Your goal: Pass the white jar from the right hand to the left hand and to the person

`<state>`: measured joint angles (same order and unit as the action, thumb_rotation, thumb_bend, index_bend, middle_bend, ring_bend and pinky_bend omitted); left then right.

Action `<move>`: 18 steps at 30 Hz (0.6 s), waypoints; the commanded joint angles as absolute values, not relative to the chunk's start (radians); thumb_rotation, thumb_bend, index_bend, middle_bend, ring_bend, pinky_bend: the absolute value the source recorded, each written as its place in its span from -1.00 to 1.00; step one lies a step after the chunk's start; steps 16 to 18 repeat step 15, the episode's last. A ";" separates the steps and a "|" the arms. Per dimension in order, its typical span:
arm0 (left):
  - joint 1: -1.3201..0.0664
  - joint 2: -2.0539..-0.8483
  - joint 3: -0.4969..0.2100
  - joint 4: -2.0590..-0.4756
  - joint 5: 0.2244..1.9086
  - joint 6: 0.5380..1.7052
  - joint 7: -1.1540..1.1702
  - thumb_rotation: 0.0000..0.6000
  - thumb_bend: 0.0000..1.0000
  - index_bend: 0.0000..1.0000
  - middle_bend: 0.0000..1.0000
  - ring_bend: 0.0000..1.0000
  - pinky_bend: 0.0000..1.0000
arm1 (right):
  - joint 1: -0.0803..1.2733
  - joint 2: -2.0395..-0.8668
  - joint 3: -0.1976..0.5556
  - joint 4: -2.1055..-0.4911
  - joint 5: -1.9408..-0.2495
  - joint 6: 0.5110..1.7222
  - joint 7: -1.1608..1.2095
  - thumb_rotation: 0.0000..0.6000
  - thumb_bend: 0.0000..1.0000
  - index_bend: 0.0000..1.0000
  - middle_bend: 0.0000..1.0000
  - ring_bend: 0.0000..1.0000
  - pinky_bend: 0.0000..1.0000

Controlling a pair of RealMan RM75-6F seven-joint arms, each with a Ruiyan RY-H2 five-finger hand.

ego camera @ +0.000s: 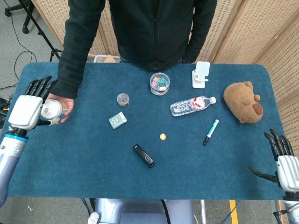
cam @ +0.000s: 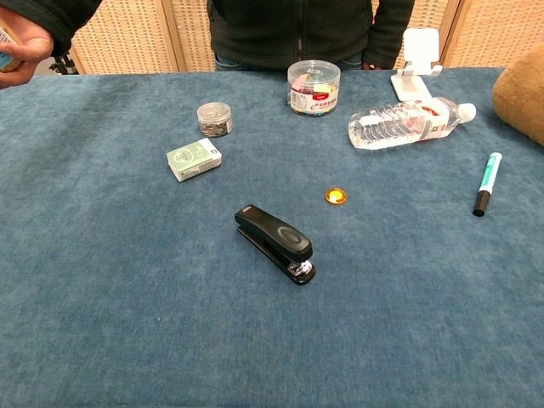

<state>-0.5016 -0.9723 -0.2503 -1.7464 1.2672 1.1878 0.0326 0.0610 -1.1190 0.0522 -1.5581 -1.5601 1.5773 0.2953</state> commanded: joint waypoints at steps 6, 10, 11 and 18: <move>-0.294 -0.898 -0.190 -1.807 1.374 1.433 -0.127 1.00 -1.00 -1.00 -1.00 -1.00 -1.00 | 0.056 -1.118 0.054 -1.566 -1.573 1.592 0.283 1.00 -1.00 -1.00 -1.00 -1.00 -1.00; -0.209 -0.952 -0.140 -1.776 1.351 1.501 -0.139 1.00 -1.00 -1.00 -1.00 -1.00 -1.00 | 0.053 -1.120 0.058 -1.562 -1.573 1.599 0.278 1.00 -1.00 -1.00 -1.00 -1.00 -1.00; -0.189 -0.969 -0.126 -1.763 1.342 1.508 -0.146 1.00 -1.00 -1.00 -1.00 -1.00 -1.00 | 0.052 -1.121 0.059 -1.559 -1.571 1.599 0.275 1.00 -1.00 -1.00 -1.00 -1.00 -1.00; -0.144 -1.022 -0.089 -1.705 1.329 1.515 -0.168 1.00 -1.00 -1.00 -1.00 -1.00 -1.00 | 0.051 -1.128 0.063 -1.551 -1.563 1.598 0.252 1.00 -1.00 -1.00 -1.00 -1.00 -1.00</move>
